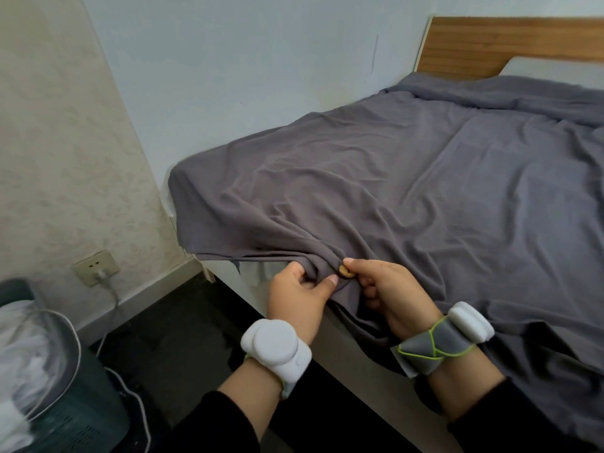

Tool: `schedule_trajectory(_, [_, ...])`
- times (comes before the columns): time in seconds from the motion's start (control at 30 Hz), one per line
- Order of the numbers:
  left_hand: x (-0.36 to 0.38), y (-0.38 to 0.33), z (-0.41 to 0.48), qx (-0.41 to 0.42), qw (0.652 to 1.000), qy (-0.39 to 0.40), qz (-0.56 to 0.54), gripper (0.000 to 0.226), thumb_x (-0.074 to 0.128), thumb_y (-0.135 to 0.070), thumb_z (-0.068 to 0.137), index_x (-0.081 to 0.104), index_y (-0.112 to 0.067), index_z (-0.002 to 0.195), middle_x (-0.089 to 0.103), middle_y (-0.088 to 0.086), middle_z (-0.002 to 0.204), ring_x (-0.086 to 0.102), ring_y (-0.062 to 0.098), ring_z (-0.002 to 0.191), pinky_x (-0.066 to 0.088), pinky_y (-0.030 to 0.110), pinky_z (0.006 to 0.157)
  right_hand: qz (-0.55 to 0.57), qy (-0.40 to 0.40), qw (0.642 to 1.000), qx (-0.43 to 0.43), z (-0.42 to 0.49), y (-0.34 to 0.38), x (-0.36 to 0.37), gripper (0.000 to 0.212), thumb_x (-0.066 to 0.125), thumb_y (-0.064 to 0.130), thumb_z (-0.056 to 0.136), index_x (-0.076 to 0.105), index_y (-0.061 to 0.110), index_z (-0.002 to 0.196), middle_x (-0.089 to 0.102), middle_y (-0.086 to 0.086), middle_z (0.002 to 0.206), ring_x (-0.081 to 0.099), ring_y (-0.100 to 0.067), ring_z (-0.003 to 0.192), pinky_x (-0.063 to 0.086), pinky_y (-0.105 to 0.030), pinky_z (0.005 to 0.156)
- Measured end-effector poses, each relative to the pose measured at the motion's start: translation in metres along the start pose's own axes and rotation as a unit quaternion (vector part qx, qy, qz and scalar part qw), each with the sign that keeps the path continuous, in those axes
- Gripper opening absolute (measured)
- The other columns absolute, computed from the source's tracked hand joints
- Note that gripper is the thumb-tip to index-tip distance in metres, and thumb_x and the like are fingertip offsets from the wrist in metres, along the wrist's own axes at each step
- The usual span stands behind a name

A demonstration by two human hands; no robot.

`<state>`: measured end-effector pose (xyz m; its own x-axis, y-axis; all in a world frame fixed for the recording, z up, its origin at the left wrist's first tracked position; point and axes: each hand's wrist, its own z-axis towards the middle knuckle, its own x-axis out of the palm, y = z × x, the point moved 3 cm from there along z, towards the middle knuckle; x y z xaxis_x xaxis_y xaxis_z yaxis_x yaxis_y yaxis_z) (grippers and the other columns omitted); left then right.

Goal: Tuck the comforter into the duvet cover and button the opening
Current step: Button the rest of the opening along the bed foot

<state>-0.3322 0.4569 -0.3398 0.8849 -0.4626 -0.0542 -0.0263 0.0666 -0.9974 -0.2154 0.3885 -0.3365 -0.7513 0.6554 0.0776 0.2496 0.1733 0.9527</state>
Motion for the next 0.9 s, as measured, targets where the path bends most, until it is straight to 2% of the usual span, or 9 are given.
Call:
schedule_trajectory(0.07, [0.0, 0.005, 0.002, -0.085, 0.989, -0.007, -0.117, 0.012, 0.067, 0.0, 0.08, 0.066, -0.011, 0.085, 0.073, 0.004, 0.084, 0.069, 0.009, 0.076, 0.056, 0.023, 0.074, 0.023, 0.011, 0.999, 0.02, 0.002, -0.001, 0.001, 0.029, 0.063, 0.022, 0.084, 0.047, 0.016, 0.061, 0.033, 0.009, 0.043, 0.024, -0.004, 0.033, 0.016, -0.016, 0.032])
schedule_trajectory(0.17, [-0.001, 0.014, 0.011, -0.245, 0.9, -0.012, -0.36, 0.014, 0.057, -0.004, 0.088, 0.061, -0.007, 0.101, 0.067, 0.009, 0.094, 0.064, 0.019, 0.086, 0.057, 0.025, 0.073, 0.014, 0.024, 1.0, 0.014, 0.001, 0.0, 0.003, 0.034, 0.062, 0.023, 0.086, 0.043, 0.018, 0.059, 0.032, 0.005, 0.049, 0.025, -0.004, 0.034, 0.016, -0.016, 0.033])
schedule_trajectory(0.3, [-0.025, 0.021, 0.037, -0.308, 0.81, -0.078, -0.493, 0.02, 0.055, -0.021, 0.092, 0.055, -0.009, 0.108, 0.057, 0.01, 0.098, 0.056, 0.025, 0.096, 0.046, 0.033, 0.089, -0.015, 0.037, 0.999, -0.014, 0.001, 0.0, 0.008, 0.027, 0.062, 0.024, 0.087, 0.051, 0.015, 0.064, 0.032, 0.003, 0.052, 0.026, -0.004, 0.036, 0.019, -0.014, 0.033])
schedule_trajectory(0.43, [-0.055, 0.031, 0.062, -0.313, 0.787, -0.127, -0.516, 0.02, 0.045, -0.019, 0.097, 0.05, -0.01, 0.079, 0.05, -0.001, 0.077, 0.048, 0.007, 0.059, 0.037, 0.012, 0.044, -0.065, 0.015, 0.996, -0.054, -0.001, 0.002, 0.005, 0.023, 0.062, 0.027, 0.087, 0.064, 0.013, 0.069, 0.041, 0.012, 0.046, 0.03, -0.001, 0.038, 0.026, -0.011, 0.035])
schedule_trajectory(0.53, [-0.071, 0.033, 0.076, -0.305, 0.794, -0.114, -0.513, 0.024, 0.042, -0.015, 0.098, 0.05, -0.011, 0.075, 0.053, -0.004, 0.068, 0.046, 0.002, 0.039, 0.03, 0.012, 0.034, -0.172, 0.001, 0.979, -0.109, 0.0, 0.006, 0.005, 0.027, 0.065, 0.03, 0.085, 0.068, 0.008, 0.07, 0.054, 0.005, 0.054, 0.04, -0.005, 0.049, 0.035, -0.018, 0.049])
schedule_trajectory(0.63, [-0.074, 0.041, 0.076, -0.346, 0.8, -0.11, -0.479, 0.024, 0.047, -0.018, 0.095, 0.051, -0.012, 0.071, 0.054, -0.004, 0.047, 0.041, 0.006, 0.054, 0.03, 0.014, 0.047, -0.312, -0.021, 0.935, -0.167, 0.004, 0.018, 0.014, 0.025, 0.068, 0.033, 0.081, 0.068, 0.012, 0.068, 0.059, 0.003, 0.052, 0.044, -0.003, 0.045, 0.035, -0.016, 0.046])
schedule_trajectory(0.73, [-0.074, 0.05, 0.068, -0.403, 0.801, -0.137, -0.421, 0.021, 0.05, -0.021, 0.094, 0.05, -0.012, 0.075, 0.052, 0.002, 0.067, 0.042, 0.011, 0.064, 0.034, 0.018, 0.057, -0.393, -0.043, 0.895, -0.205, 0.009, 0.031, 0.029, 0.024, 0.068, 0.033, 0.079, 0.065, 0.015, 0.064, 0.066, 0.002, 0.054, 0.051, -0.001, 0.043, 0.039, -0.013, 0.046])
schedule_trajectory(0.8, [-0.07, 0.054, 0.062, -0.43, 0.795, -0.148, -0.402, 0.015, 0.048, -0.024, 0.096, 0.056, -0.012, 0.096, 0.063, 0.011, 0.079, 0.054, 0.016, 0.086, 0.041, 0.024, 0.073, -0.401, -0.049, 0.889, -0.214, 0.011, 0.037, 0.034, 0.024, 0.067, 0.034, 0.08, 0.066, 0.016, 0.064, 0.068, 0.002, 0.056, 0.053, 0.0, 0.046, 0.04, -0.011, 0.048])
schedule_trajectory(0.9, [-0.062, 0.052, 0.056, -0.461, 0.772, -0.144, -0.413, 0.045, 0.049, -0.031, 0.094, 0.043, -0.01, 0.134, 0.058, 0.01, 0.11, 0.048, 0.025, 0.122, 0.036, 0.037, 0.099, -0.367, -0.043, 0.907, -0.203, 0.012, 0.038, 0.032, 0.025, 0.067, 0.034, 0.081, 0.067, 0.016, 0.065, 0.067, 0.004, 0.055, 0.049, 0.0, 0.041, 0.036, -0.009, 0.041])
